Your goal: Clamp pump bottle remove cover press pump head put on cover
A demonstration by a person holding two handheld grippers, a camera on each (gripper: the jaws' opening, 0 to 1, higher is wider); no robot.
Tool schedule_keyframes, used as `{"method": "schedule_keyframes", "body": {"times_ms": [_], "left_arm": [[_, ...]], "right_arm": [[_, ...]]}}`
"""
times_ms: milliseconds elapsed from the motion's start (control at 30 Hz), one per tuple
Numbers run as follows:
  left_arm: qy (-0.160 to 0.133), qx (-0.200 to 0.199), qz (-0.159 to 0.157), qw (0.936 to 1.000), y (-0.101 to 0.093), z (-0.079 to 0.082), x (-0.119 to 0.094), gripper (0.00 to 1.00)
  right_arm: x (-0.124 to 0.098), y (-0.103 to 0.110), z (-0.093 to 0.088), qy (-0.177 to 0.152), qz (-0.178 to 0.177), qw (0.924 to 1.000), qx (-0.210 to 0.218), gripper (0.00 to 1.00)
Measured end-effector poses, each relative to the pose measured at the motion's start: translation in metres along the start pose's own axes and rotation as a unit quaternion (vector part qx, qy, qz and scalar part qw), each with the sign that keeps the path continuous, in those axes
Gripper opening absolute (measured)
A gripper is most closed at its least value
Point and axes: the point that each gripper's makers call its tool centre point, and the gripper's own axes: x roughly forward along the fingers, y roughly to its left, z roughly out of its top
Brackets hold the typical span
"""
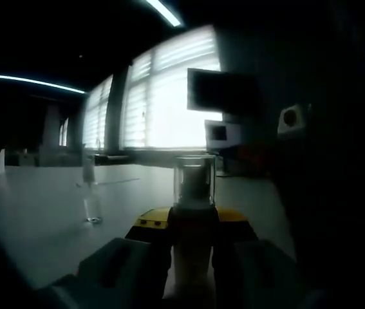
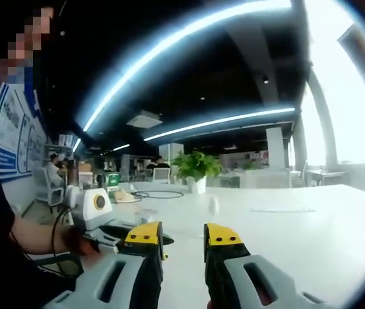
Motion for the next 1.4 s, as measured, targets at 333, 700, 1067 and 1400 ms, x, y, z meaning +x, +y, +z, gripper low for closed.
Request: {"method": "schedule_keyframes", "body": {"times_ms": [333,700,1067,1400], "left_arm": [[-0.004,-0.001,-0.001,1.0000,-0.001,0.001,0.001,0.14],[-0.006,-0.001,0.002,1.0000,0.000,0.001,0.002,0.14],[-0.006,-0.001,0.006,1.0000,0.002,0.001,0.002,0.14],[-0.008,0.004,0.006,0.9999,0.001,0.001,0.002,0.14]], "right_arm": [[0.004,0.012,-0.003,0.004,0.012,0.9999,0.000,0.19],[0.011,0.020,-0.003,0.008,0.022,0.9997,-0.008,0.18],[0.022,0.036,-0.005,0.014,0.039,0.9991,-0.013,0.18],[0.033,0.045,-0.008,0.022,0.054,0.9981,-0.018,0.18]]}}
